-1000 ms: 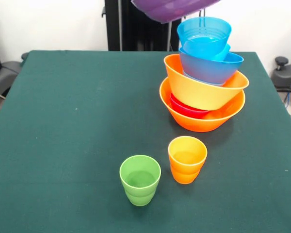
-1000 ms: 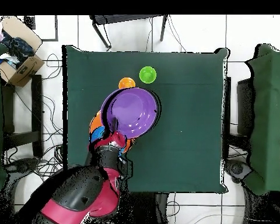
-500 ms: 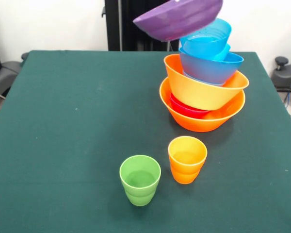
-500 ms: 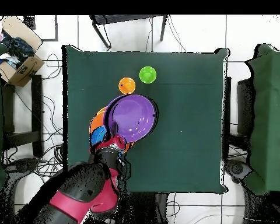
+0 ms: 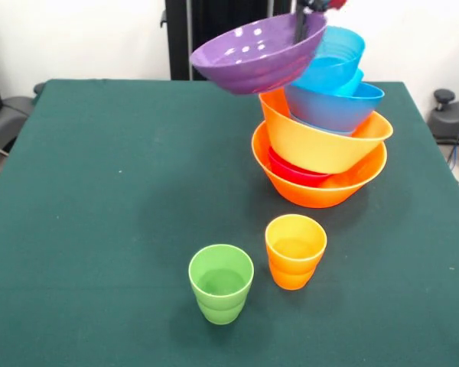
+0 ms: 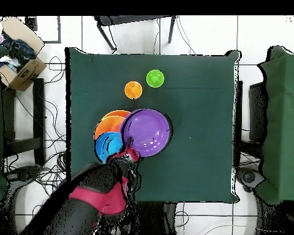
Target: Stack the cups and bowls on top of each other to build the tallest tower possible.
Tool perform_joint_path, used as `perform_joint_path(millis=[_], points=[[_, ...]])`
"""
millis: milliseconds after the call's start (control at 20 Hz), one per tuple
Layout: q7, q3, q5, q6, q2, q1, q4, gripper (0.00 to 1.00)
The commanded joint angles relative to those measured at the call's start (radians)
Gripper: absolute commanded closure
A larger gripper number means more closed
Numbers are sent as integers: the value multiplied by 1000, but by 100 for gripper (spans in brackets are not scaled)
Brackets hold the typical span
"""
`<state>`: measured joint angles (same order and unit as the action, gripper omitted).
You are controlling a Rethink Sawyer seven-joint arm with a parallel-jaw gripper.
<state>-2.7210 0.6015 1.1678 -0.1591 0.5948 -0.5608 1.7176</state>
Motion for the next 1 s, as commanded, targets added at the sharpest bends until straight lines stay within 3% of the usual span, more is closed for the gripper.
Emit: perform_joint_path(millis=[50, 150, 350, 750, 1000], points=[[375, -563, -121, 392, 261, 331, 248, 100], [476, -594, -185, 455, 279, 358, 259, 100], [574, -623, -234, 559, 310, 372, 281, 100], [695, -655, -229, 684, 370, 371, 290, 100], [731, -654, -192, 667, 413, 376, 291, 100]])
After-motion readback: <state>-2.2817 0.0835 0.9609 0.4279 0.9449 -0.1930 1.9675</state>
